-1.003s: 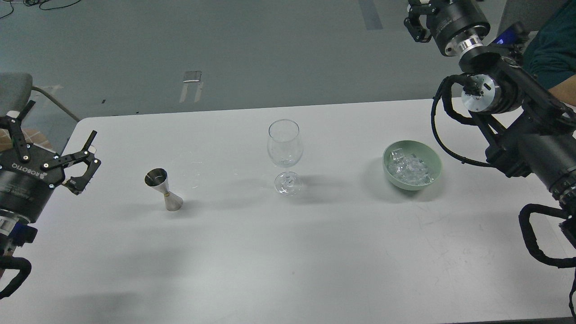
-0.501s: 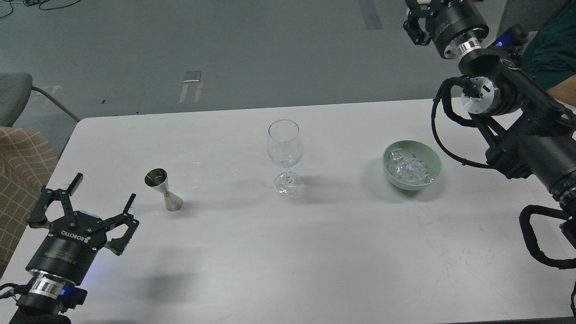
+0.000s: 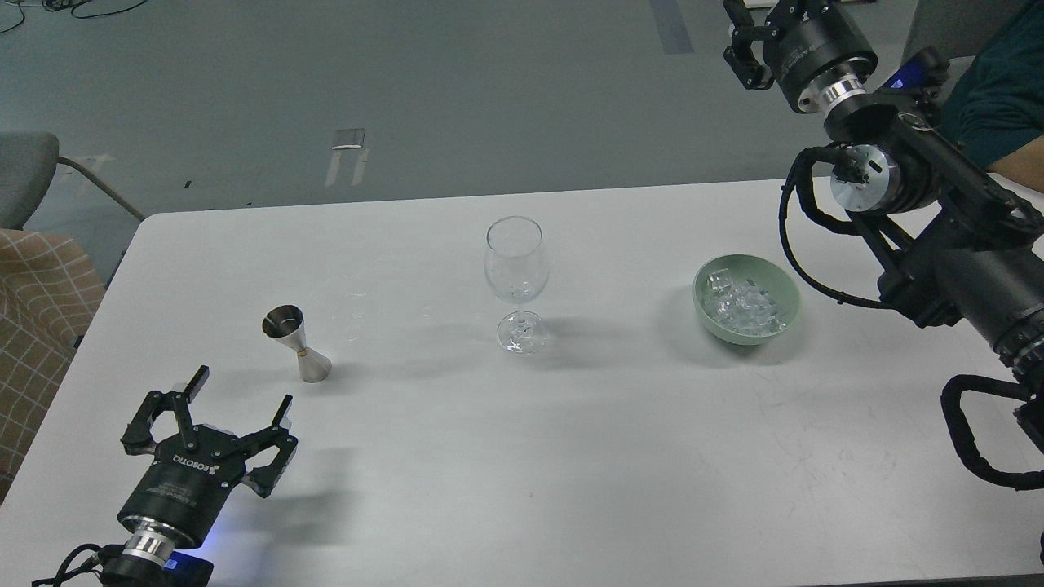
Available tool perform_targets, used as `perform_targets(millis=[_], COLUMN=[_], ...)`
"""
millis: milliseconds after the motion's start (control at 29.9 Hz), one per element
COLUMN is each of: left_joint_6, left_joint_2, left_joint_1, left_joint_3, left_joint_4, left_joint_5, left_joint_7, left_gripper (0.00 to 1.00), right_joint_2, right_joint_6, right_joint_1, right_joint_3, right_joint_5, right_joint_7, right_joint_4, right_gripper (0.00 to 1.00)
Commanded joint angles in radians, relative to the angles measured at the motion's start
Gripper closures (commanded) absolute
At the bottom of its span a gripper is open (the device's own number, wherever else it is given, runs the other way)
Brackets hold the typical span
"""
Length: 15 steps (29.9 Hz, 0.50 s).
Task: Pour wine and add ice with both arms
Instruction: 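Lower the open left gripper toward the silver jigger, then close the left gripper around the silver jigger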
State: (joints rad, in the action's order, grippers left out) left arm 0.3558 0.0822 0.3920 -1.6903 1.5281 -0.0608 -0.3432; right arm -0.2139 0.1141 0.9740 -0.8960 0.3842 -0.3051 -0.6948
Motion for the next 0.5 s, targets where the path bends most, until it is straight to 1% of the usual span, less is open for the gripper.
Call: perform_targets(millis=[0, 167, 334, 468], left_joint_6=[-0.001, -0.005, -0.014, -0.015], left_joint_2=[-0.006, -0.03, -0.035, -0.048], left_joint_1=[-0.034, -0.099, -0.154, -0.212], left_joint_3=[0.011, 0.012, 0.012, 0.012], left_joint_4=[-0.037, -0.106, -0.14, -0.203], left_joint_5=[-0.034, -0.059, -0.062, -0.085], left_joint_7=[0.001, 0.001, 0.001, 0.007], left_gripper=[0.02, 0.02, 0.02, 0.02], right_joint_2=[0.001, -0.001, -0.001, 0.001], right_joint_6=[0.001, -0.001, 0.001, -0.001], right_joint_1=[0.0, 0.0, 0.0, 0.002], right_joint_3=[0.003, 0.003, 0.015, 0.02], right_joint_5=[0.001, 0.001, 0.001, -0.001], right_joint_7=[0.0, 0.001, 0.0, 0.0], right_joint_4=[0.0, 0.001, 0.0, 0.0], right_gripper=[0.0, 0.0, 0.0, 0.0])
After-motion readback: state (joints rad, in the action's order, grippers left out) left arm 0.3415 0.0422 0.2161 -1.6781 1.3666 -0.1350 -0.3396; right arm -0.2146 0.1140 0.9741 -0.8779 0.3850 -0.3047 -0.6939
